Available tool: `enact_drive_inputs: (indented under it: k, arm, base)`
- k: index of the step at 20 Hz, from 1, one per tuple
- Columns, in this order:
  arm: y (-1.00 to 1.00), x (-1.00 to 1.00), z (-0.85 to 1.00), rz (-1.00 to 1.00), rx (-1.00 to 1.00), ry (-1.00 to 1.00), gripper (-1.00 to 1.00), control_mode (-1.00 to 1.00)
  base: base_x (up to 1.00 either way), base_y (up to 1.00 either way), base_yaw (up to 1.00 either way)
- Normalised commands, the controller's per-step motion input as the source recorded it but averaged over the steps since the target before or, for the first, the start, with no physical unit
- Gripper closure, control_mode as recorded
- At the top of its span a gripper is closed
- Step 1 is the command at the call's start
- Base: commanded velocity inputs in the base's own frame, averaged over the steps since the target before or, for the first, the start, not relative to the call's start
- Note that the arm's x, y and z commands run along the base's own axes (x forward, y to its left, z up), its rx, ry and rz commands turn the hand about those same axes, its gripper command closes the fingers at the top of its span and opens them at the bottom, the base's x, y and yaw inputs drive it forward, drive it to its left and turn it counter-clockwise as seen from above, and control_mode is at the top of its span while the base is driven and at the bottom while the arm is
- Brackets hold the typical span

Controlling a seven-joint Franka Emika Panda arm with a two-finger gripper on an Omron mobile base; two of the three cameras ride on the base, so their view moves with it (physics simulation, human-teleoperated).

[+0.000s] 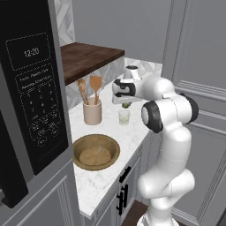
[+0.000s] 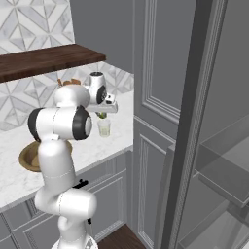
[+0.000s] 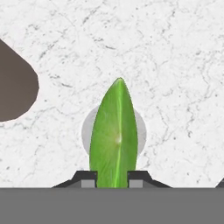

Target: Grab a lemon wedge from the fridge and one ice cube from the ice bowl, and put them in the glass of lemonade.

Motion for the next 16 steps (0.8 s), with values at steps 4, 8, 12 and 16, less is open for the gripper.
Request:
enact_drive_inputs:
  k: [4, 8, 12, 16]
  arm:
    - [-0.02, 0.0, -0.24, 0.0, 0.0, 0.0, 1.0, -1.0]
    - [-0.01, 0.0, -0.29, 0.0, 0.0, 0.0, 1.0, -1.0]
    - [0.0, 0.0, -0.23, 0.0, 0.0, -0.01, 1.0, -1.0]
    - [0.0, 0.0, -0.11, 0.0, 0.0, 0.0, 1.0, -1.0]
  base:
    - [0.0, 0.0, 0.0]
    - [0.0, 0.0, 0.0]
    - [0.0, 0.0, 0.0]
    - [0.0, 0.0, 0.0]
